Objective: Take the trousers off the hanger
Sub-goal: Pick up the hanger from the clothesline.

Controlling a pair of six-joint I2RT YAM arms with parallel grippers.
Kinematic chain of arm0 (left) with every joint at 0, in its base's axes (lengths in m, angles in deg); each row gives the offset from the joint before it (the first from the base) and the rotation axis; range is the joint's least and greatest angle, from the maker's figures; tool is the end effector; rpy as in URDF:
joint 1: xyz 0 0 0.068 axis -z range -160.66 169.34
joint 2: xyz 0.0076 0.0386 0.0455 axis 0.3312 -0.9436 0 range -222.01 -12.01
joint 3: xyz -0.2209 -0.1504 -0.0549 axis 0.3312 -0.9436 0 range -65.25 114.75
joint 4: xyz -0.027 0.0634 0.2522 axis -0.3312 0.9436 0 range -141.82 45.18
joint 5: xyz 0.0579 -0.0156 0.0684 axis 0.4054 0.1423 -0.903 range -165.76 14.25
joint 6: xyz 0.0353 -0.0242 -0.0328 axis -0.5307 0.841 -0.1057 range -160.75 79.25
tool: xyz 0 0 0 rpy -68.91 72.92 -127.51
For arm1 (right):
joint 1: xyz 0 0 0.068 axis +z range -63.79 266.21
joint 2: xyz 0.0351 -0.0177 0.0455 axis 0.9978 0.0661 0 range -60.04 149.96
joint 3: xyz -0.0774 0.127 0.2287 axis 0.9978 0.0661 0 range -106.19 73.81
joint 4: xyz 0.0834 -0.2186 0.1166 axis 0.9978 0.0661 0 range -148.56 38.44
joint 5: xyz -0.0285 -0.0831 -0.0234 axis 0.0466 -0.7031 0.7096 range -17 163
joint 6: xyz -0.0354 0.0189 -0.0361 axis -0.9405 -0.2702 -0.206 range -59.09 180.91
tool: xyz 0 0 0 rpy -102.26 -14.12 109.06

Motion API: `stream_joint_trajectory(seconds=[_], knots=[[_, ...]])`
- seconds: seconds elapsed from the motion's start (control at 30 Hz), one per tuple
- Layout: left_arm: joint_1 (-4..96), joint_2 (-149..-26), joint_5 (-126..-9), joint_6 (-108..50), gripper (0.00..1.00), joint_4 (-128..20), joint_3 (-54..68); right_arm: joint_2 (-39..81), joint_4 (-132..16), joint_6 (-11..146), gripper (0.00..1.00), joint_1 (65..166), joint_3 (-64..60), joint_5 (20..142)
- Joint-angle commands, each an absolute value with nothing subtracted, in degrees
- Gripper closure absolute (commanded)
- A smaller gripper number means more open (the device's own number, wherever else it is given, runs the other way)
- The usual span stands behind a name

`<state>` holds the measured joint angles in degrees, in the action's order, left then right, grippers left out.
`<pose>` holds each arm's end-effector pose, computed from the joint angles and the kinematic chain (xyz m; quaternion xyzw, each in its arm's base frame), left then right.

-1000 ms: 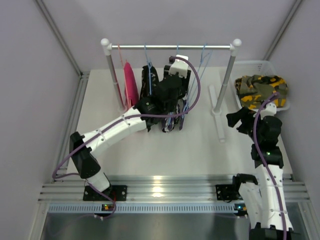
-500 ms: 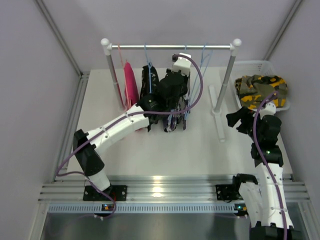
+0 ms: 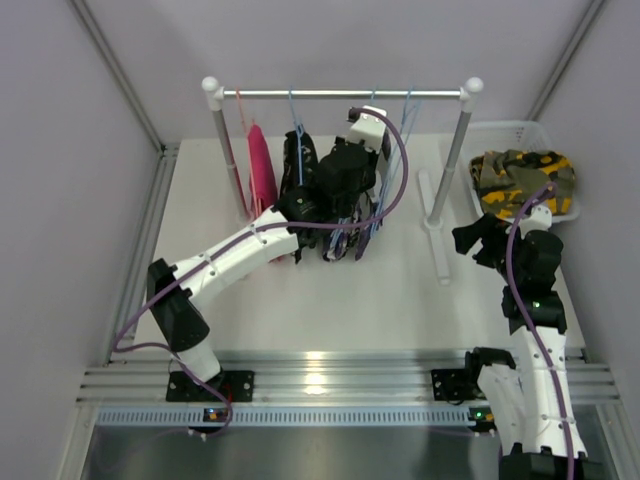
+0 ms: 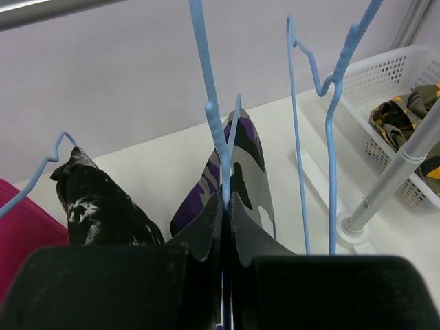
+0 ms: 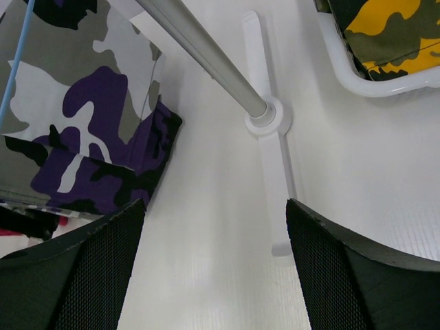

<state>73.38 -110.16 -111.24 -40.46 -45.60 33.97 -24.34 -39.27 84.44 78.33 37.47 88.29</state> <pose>0.2539 -0.3148 0.4302 0.1344 0.7200 -0.0933 0.6744 0.1523 -0.0118 0.2956 0.1432 0.7961 0.1857 0.5578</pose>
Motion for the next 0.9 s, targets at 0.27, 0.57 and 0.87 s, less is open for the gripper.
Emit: stream_joint_trajectory(seconds=[0.27, 0.57, 0.87], knots=[[73.4, -107.9, -113.0, -43.6, 1.0, -51.3, 39.4, -25.2, -43.1, 83.5, 0.18, 79.1, 37.0, 88.3], [73.4, -106.8, -112.9, -45.5, 1.0, -55.9, 39.7, -25.4, -43.4, 84.0, 0.18, 79.1, 37.3, 88.7], [73.4, -107.3, -113.6, -47.2, 1.0, -58.1, 41.6, -25.2, -43.5, 83.9, 0.18, 79.1, 37.4, 88.7]])
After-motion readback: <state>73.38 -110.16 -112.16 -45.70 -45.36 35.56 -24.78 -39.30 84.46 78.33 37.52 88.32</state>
